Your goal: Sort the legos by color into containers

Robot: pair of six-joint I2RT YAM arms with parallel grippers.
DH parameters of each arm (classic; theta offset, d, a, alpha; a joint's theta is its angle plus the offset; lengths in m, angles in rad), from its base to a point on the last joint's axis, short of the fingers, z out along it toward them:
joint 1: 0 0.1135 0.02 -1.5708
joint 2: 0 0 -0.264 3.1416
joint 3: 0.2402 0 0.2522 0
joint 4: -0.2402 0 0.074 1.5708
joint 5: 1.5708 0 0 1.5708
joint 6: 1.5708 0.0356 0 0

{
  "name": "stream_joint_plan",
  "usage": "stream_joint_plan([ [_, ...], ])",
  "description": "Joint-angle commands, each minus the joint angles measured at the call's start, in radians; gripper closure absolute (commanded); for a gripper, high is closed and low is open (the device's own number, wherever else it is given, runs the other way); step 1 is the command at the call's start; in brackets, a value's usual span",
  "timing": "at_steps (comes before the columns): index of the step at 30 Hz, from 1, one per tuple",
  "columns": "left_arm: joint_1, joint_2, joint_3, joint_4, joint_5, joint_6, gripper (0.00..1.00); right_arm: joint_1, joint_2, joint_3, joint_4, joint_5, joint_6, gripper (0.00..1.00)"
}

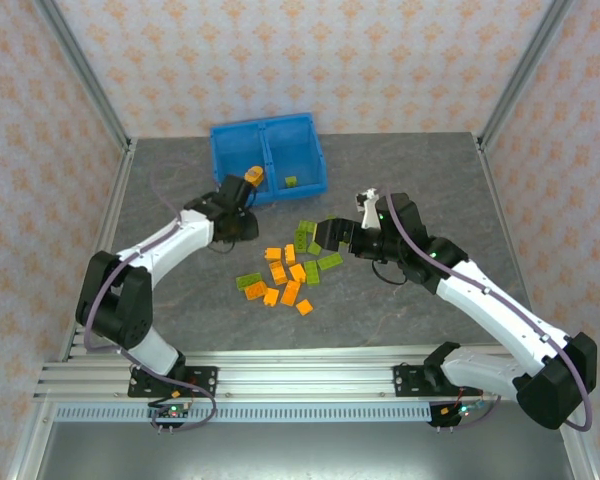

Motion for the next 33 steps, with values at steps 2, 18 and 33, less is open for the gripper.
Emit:
stream_joint_plan([
  [2,0.067,0.085,0.228,-0.031,-0.053,0.043,0.75,0.006,-0.005,0.016,0.025,-0.039,-0.007,0.00],
  [18,0.153,0.811,1.180,-0.383,-0.050,0.023,0.75,0.005,-0.123,-0.038,-0.028,0.026,0.038,0.00],
  [33,0.156,0.708,1.014,-0.302,-0.020,-0.039,0.53,0.005,-0.124,-0.007,-0.033,0.023,0.049,0.01],
])
